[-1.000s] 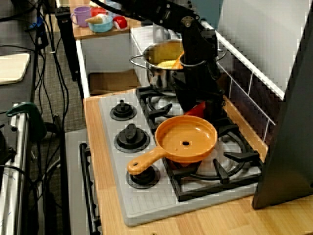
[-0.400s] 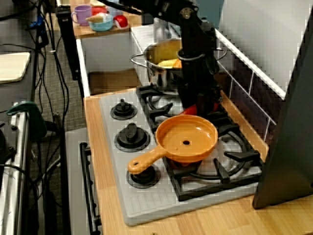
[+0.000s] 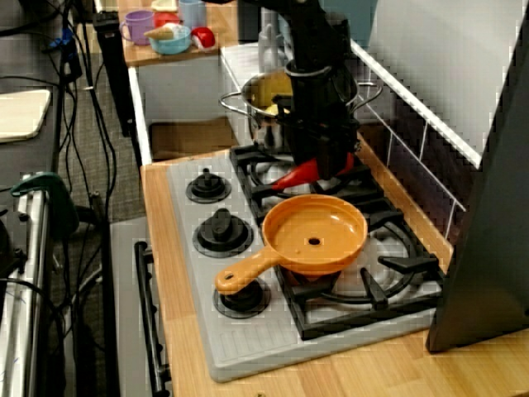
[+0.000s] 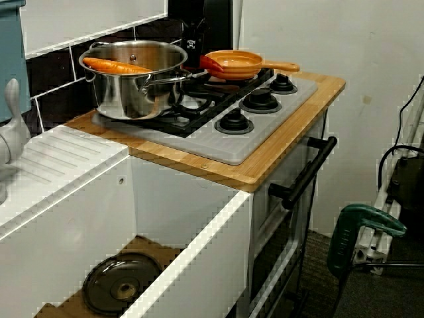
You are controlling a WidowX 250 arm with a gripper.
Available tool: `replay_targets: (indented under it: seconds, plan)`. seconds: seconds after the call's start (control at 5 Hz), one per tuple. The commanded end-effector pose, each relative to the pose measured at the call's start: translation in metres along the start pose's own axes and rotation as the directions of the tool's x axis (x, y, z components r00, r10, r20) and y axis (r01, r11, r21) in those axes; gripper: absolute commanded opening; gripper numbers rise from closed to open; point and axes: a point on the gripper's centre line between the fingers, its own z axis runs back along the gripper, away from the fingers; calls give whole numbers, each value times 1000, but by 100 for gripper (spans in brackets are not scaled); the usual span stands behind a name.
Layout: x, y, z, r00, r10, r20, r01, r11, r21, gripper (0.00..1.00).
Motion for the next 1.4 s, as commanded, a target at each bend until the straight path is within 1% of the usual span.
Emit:
replay_targets:
  seconds: [0.0,0.2,0.4,0.6,0.8,1.0,1.2]
  plan:
    - [7,2,63,997,-19,72,26,995,-101,0]
    - [4,4,75,998,-40,48,46,990,-131,0]
    - [-5,3,80,996,-80,50,86,985,-148,0]
    - [-15,1,90,993,-103,55,110,981,-160,0]
    - [-28,0,102,990,-131,61,140,975,-174,0]
    - [-45,-2,103,979,-185,80,196,968,-158,0]
    - [-58,-5,102,971,-220,90,232,962,-147,0]
